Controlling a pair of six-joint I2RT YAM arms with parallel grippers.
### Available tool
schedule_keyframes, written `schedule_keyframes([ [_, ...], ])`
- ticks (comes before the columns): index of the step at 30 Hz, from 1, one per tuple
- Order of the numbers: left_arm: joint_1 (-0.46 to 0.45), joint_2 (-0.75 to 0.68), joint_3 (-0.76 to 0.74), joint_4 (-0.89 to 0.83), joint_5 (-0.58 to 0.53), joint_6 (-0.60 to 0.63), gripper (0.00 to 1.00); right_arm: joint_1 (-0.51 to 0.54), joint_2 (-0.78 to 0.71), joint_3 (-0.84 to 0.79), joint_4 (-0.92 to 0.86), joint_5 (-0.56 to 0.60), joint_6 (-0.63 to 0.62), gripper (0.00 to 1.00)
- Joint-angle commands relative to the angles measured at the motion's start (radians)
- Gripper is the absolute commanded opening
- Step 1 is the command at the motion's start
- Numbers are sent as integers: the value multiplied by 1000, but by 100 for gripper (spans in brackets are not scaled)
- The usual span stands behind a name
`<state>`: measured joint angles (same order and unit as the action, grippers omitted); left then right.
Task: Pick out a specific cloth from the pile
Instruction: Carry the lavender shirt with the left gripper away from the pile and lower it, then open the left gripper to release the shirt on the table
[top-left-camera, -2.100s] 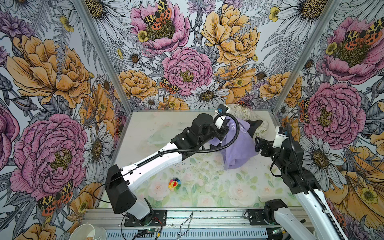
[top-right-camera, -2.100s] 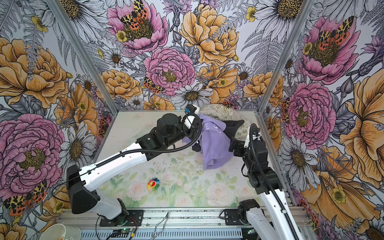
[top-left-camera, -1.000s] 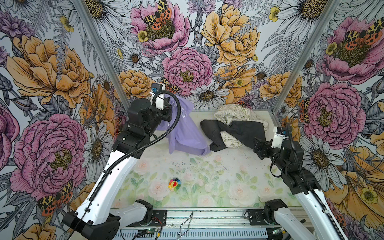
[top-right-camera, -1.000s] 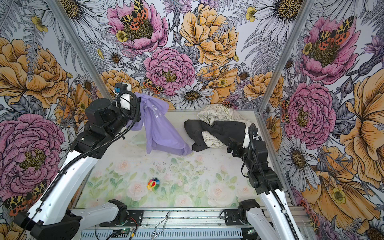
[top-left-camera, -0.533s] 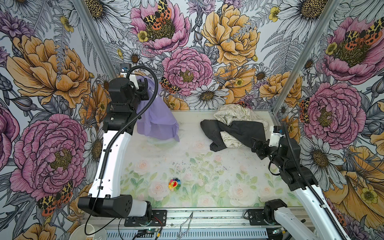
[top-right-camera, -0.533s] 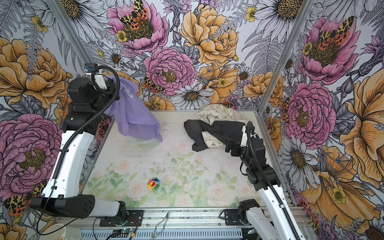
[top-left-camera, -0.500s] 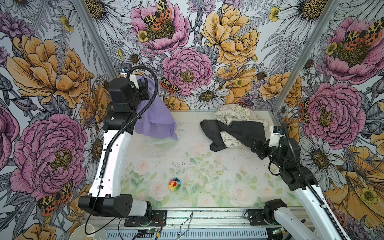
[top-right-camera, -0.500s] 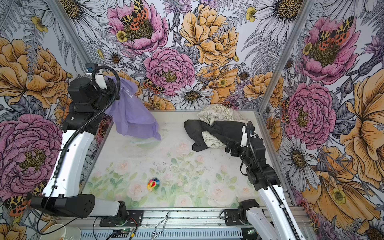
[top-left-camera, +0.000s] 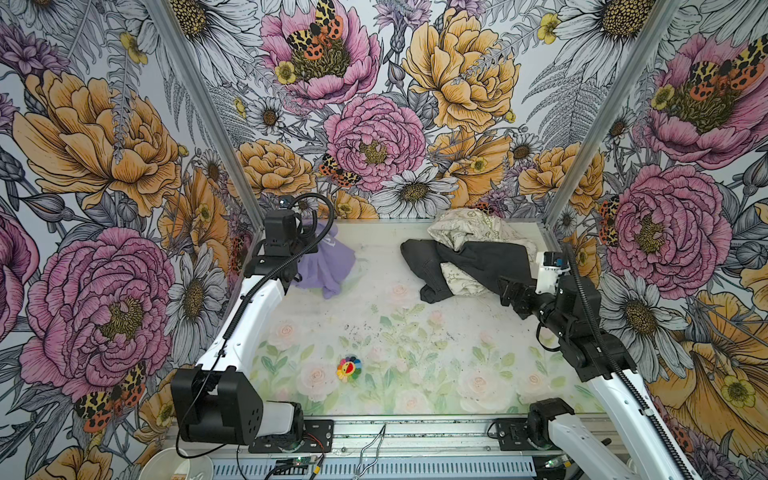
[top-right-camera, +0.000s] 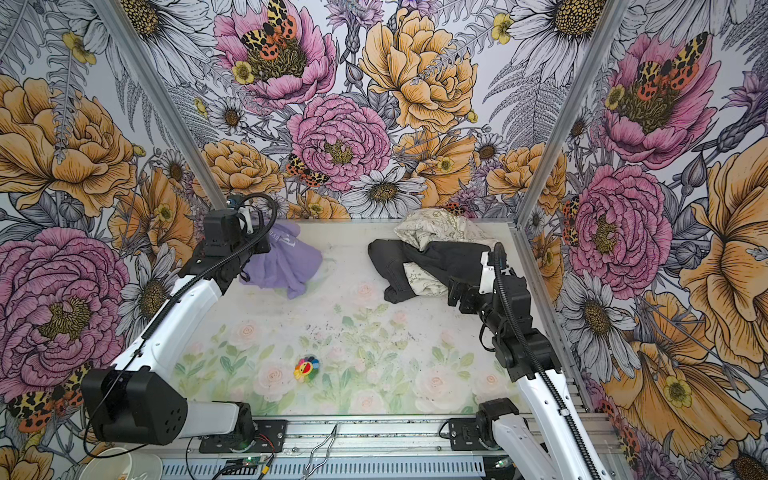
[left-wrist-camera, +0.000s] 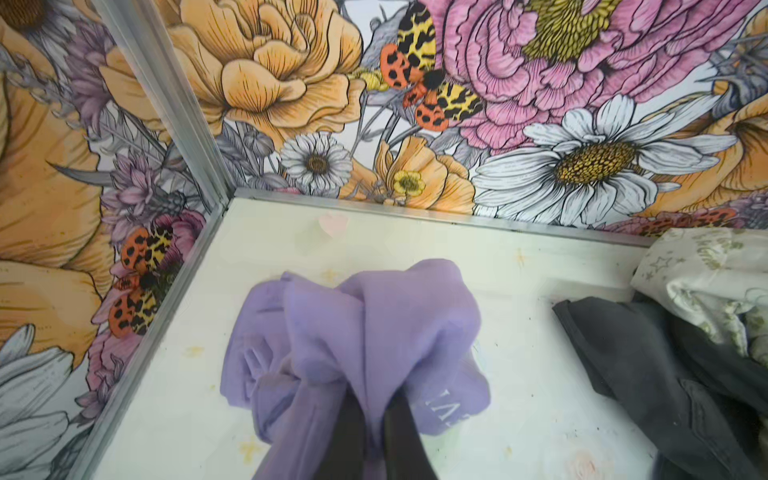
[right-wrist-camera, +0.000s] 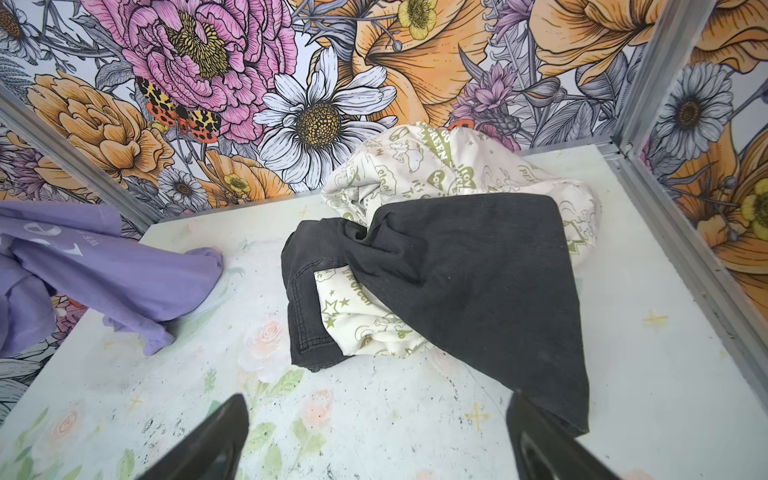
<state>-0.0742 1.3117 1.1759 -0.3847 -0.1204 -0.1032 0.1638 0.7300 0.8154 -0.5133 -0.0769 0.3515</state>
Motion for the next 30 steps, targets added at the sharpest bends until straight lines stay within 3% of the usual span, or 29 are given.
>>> schedule_keyframes([
  [1, 4, -100, -76, 40, 16, -84, 0, -4, 8, 4, 3, -37, 13, 97],
  [8, -34, -231, -357, 17, -5, -265, 0, -4, 21, -2, 5, -81, -3, 98],
  [12, -79, -294, -484, 20, -130, -347, 3, -4, 29, -5, 5, -97, -8, 98],
  [16, -83, -363, -563, 45, -174, -436, 38, -3, 25, -9, 5, -100, -9, 98],
  [18, -85, -406, -551, 40, -171, -424, 52, -3, 22, -7, 5, -101, -16, 98],
  [20, -92, -456, -516, 16, -194, -401, 73, -3, 19, -9, 4, -101, -23, 98],
  [23, -119, -517, -454, -14, -238, -347, 91, -3, 17, -13, 5, -95, -26, 98],
  [25, -147, -540, -421, -21, -268, -315, 99, -3, 21, -13, 5, -91, -27, 98],
  [30, -213, -527, -380, 3, -269, -293, 99, -3, 25, -12, 5, -81, -32, 98],
])
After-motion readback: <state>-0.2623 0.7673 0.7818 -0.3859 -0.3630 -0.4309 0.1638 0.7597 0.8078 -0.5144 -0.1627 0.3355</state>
